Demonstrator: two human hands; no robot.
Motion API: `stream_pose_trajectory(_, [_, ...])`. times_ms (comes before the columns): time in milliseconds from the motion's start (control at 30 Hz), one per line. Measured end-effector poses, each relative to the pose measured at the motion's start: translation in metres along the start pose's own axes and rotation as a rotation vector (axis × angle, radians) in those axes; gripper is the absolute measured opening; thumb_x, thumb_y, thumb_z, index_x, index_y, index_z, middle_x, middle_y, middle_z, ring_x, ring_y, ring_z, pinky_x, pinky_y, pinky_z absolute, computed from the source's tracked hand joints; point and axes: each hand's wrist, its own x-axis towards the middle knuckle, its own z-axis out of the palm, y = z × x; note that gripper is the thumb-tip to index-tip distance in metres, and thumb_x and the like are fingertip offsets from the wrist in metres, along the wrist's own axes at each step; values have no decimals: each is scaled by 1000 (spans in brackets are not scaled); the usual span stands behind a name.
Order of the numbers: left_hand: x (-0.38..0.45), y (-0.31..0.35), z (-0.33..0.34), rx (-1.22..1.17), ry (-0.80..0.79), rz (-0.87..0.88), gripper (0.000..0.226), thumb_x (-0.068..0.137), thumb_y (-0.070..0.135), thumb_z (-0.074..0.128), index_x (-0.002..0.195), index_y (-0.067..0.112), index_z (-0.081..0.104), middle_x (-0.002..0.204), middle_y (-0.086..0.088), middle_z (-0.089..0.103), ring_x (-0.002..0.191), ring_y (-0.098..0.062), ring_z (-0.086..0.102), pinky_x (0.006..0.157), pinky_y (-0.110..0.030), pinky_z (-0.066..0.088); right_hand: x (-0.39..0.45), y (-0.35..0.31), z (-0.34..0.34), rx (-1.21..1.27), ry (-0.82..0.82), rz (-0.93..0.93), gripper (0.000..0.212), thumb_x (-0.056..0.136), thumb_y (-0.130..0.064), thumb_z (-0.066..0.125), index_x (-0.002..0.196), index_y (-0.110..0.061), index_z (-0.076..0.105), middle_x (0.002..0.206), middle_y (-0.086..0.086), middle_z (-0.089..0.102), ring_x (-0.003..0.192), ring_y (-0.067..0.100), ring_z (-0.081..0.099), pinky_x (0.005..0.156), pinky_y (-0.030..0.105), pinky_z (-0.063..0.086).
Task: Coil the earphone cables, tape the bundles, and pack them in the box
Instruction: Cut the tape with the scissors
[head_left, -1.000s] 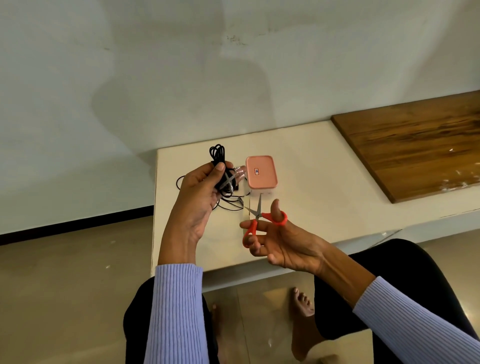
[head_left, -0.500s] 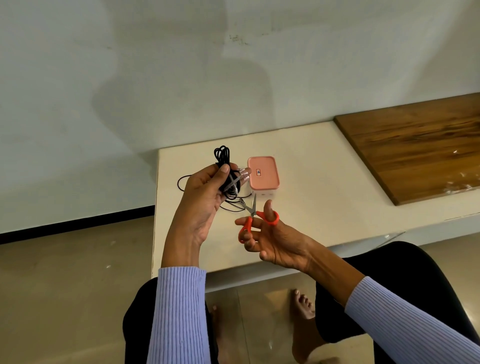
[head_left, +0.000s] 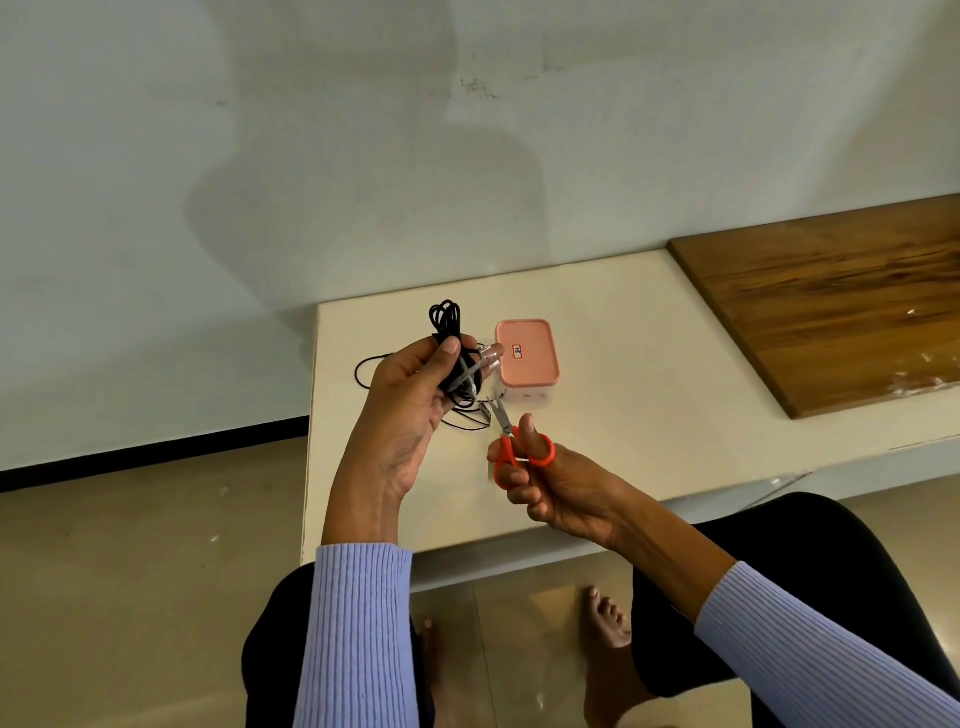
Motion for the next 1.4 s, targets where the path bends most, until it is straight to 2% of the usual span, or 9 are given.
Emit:
stream_pose_trajectory(200, [0, 0, 1, -35, 23, 19, 19, 95, 12, 49, 91, 7, 66, 114, -28, 64, 110, -35, 62, 106, -45, 41, -7, 0, 5, -244, 177, -56, 39, 83, -50, 48, 88, -12, 57, 58, -4, 47, 46, 6, 48, 41, 15, 38])
stream_pose_trajectory(333, [0, 1, 1, -79, 85, 57, 18, 94, 11, 50, 89, 8, 67, 91, -7, 74, 107, -31, 64, 101, -38, 45, -9, 8, 8, -510, 373, -99, 35, 86, -46, 58, 87, -11, 62, 62, 1, 60, 52, 10, 59, 45, 18, 42])
stream_pose_trajectory(433, [0, 2, -1, -113, 125, 83, 18, 94, 10, 50, 88, 9, 67, 81, 1, 74, 103, -29, 66, 96, -35, 48, -8, 12, 7, -550, 515, -113, 40, 78, -48, 66, 87, -10, 65, 64, 4, 68, 52, 13, 62, 46, 21, 45])
stream_pose_trajectory(567, [1, 2, -3, -144, 147, 104, 18, 94, 11, 50, 89, 7, 66, 82, 0, 73, 109, -38, 61, 103, -44, 44, -6, 14, 4, -560, 693, -180, 53, 64, -57, 70, 90, -11, 64, 72, 5, 73, 57, 15, 68, 48, 23, 48])
stream_pose_trajectory(733, [1, 2, -4, -167, 156, 108, 17, 94, 11, 50, 88, 6, 66, 81, 0, 73, 107, -39, 63, 105, -48, 41, 7, 15, 8, -357, 865, -200, 53, 67, -54, 74, 96, -12, 61, 86, 5, 73, 64, 13, 71, 53, 25, 52])
stream_pose_trajectory(967, [1, 2, -6, -192, 156, 102, 18, 95, 10, 50, 88, 5, 65, 84, -3, 73, 106, -38, 64, 106, -49, 40, 21, 21, 21, -143, 862, -201, 44, 64, -29, 85, 94, -8, 61, 84, 9, 70, 70, 14, 66, 58, 25, 46])
stream_pose_trajectory(1167, [-2, 4, -7, -201, 146, 89, 17, 95, 9, 49, 89, 3, 63, 85, -3, 74, 107, -36, 64, 106, -48, 40, 22, 13, 27, -121, 852, -275, 29, 77, -11, 75, 101, -11, 58, 85, 9, 70, 65, 12, 67, 57, 23, 45])
stream_pose_trajectory(1333, [1, 2, -14, -186, 153, 66, 17, 94, 11, 50, 88, 4, 65, 96, -13, 72, 107, -36, 64, 105, -47, 41, -11, -12, 13, -478, 943, -412, 18, 79, -12, 73, 90, -12, 59, 75, 9, 71, 57, 12, 67, 47, 20, 47])
stream_pose_trajectory(1400, [3, 0, -14, -179, 159, 54, 17, 94, 11, 51, 89, 5, 66, 92, -9, 71, 108, -38, 63, 104, -47, 42, -23, -25, 2, -702, 997, -462, 21, 75, -12, 75, 88, -12, 59, 76, 6, 70, 64, 17, 68, 54, 27, 52])
